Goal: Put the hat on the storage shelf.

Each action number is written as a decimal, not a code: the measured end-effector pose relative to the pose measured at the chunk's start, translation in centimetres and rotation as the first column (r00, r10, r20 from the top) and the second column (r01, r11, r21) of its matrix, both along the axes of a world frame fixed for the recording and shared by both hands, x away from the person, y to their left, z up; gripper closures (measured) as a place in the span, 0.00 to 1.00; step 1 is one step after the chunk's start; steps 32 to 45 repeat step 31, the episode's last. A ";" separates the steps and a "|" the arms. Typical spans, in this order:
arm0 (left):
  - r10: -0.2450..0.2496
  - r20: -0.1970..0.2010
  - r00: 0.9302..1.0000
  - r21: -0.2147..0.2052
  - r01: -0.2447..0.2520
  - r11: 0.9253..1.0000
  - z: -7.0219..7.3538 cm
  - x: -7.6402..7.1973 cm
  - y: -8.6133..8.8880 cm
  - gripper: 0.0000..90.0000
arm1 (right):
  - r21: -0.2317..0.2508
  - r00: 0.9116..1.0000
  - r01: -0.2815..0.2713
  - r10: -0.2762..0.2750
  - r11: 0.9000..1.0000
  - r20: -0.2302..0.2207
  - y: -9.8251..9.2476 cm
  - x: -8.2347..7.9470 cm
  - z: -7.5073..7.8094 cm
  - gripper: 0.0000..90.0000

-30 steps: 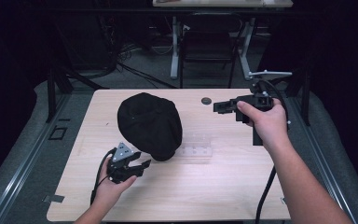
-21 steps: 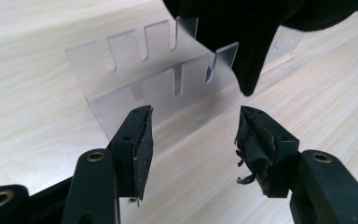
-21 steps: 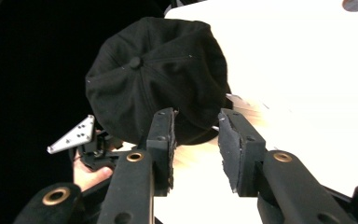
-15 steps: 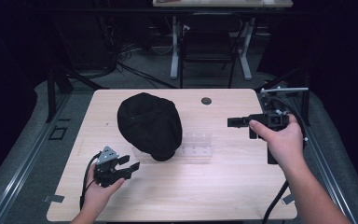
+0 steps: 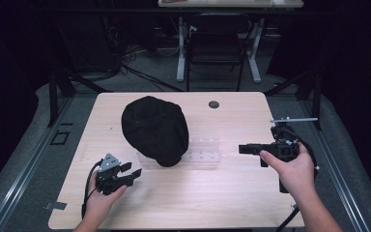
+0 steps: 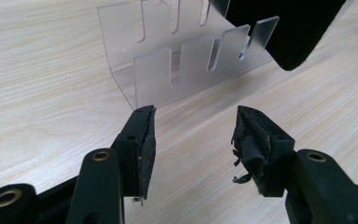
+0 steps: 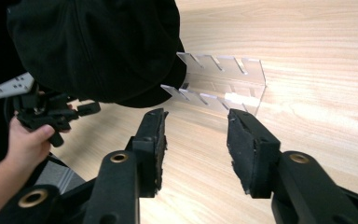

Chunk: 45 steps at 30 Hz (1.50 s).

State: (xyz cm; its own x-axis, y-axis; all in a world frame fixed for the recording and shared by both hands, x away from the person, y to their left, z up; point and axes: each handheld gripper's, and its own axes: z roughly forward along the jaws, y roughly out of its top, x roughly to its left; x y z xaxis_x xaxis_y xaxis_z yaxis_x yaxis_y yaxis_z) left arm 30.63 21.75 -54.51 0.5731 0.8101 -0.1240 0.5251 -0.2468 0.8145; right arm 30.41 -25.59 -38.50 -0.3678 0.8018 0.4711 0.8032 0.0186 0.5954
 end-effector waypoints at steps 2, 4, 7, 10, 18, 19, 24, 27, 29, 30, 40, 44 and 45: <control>0.001 0.003 1.000 0.004 -0.001 1.000 -0.1 0.0 0.1 0.54 | -0.034 1.000 0.008 -0.007 0.999 0.012 0.1 -0.4 -0.7 0.62; 0.000 0.001 1.000 0.010 0.000 1.000 -0.3 0.0 0.1 0.54 | -0.037 1.000 0.004 -0.003 0.999 0.021 0.1 -0.8 -1.6 0.61; -0.002 -0.007 1.000 0.026 0.002 1.000 -0.5 0.0 0.1 0.54 | -0.050 1.000 0.006 -0.005 0.999 0.023 0.1 -1.3 -3.0 0.59; 0.002 -0.003 1.000 0.026 -0.002 1.000 -0.7 0.0 0.0 0.53 | -0.063 0.999 0.019 -0.017 0.998 0.034 0.0 -1.6 -4.5 0.59; 0.002 -0.003 1.000 0.031 -0.002 1.000 -0.9 0.0 -0.1 0.52 | -0.094 0.995 0.062 -0.054 0.994 0.085 0.0 -2.6 -8.5 0.57; 0.000 -0.002 1.000 0.030 0.000 1.000 -0.9 0.0 -0.1 0.52 | -0.104 0.993 0.076 -0.065 0.992 0.100 0.0 -2.8 -9.0 0.57; -0.007 0.014 1.000 0.033 0.006 0.999 -0.7 -0.1 -0.1 0.51 | -0.145 0.979 0.139 -0.113 0.980 0.172 -0.2 -3.4 -11.0 0.57; 0.000 0.015 1.000 0.023 -0.001 1.000 -0.7 -0.1 -0.1 0.50 | -0.144 0.972 0.168 -0.140 0.975 0.188 -0.6 -3.6 -12.0 0.55; -0.001 0.003 1.000 0.007 0.001 1.000 -0.6 0.0 0.1 0.49 | -0.140 0.969 0.183 -0.155 0.973 0.195 -0.8 -3.8 -12.7 0.54; -0.001 -0.005 1.000 -0.018 0.001 1.000 -0.5 0.1 0.2 0.48 | -0.144 0.967 0.189 -0.159 0.971 0.198 -0.9 -3.9 -13.1 0.54; -0.003 -0.013 1.000 -0.071 0.002 0.997 -0.5 0.1 0.4 0.47 | -0.146 0.965 0.198 -0.166 0.969 0.205 -1.0 -4.0 -13.4 0.54; -0.003 -0.013 1.000 -0.071 0.002 0.997 -0.5 0.1 0.4 0.47 | -0.146 0.965 0.198 -0.166 0.969 0.205 -1.0 -4.0 -13.4 0.54; -0.003 -0.013 1.000 -0.071 0.002 0.997 -0.5 0.1 0.4 0.47 | -0.146 0.965 0.198 -0.166 0.969 0.205 -1.0 -4.0 -13.4 0.54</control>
